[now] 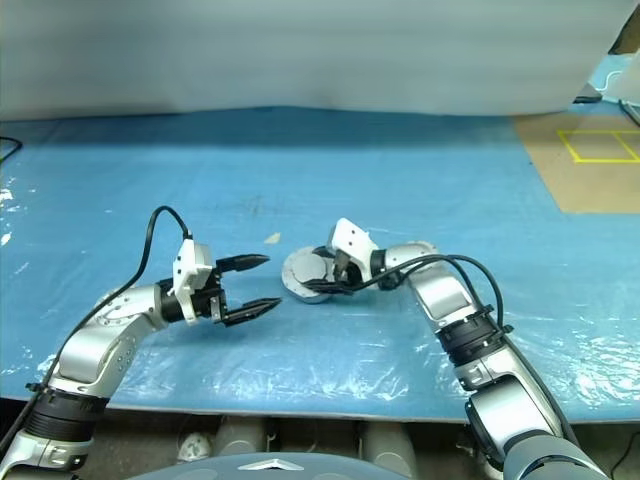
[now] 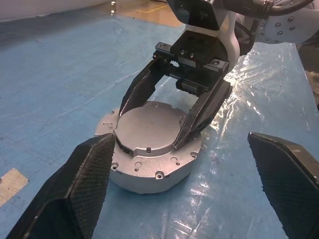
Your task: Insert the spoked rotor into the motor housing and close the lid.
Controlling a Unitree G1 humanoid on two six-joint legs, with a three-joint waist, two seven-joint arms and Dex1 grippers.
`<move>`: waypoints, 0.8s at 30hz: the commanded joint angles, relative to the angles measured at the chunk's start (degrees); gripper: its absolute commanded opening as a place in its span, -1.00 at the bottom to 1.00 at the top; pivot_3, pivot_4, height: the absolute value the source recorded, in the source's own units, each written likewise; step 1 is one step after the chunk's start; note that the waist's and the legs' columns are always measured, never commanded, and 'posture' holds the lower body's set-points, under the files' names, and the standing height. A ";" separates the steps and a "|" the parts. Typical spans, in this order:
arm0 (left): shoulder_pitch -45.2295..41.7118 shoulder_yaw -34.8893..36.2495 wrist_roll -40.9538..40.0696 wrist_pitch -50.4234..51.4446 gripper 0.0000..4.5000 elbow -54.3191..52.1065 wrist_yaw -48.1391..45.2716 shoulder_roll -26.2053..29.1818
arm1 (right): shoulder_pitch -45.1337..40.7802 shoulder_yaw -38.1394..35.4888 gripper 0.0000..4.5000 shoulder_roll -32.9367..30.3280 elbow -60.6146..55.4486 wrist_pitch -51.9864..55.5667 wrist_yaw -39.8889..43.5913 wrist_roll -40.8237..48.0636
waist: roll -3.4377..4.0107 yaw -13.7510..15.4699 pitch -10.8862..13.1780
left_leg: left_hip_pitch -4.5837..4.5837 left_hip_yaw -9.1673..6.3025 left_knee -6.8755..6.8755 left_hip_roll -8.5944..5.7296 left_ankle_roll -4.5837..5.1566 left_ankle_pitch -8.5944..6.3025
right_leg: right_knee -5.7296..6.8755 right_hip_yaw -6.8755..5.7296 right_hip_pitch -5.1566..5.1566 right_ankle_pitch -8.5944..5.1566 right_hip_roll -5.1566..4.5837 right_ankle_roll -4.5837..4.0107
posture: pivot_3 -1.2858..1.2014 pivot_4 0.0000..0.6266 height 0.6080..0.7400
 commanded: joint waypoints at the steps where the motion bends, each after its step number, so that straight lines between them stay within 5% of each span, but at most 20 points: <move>1: -0.60 0.72 1.42 -2.11 1.00 0.31 1.07 0.00 | 1.46 1.12 0.33 -1.28 4.64 -0.65 -2.27 -4.36 | 0.00 0.00 -0.01 | 0.03 0.00 0.00 0.00 0.00 0.00 | 0.00 0.01 0.02 -0.02 0.00 0.03 | 0.03 -0.52 1.00; 24: -2.84 0.53 1.88 -3.52 1.00 3.16 0.64 -0.31 | 4.20 0.38 0.33 -4.99 0.99 2.63 0.99 -2.90 | -0.01 0.43 -0.06 | 0.08 -0.04 -0.22 -0.05 0.01 -0.01 | -0.46 -0.04 0.40 -0.02 -0.02 0.03 | 0.03 -0.52 1.00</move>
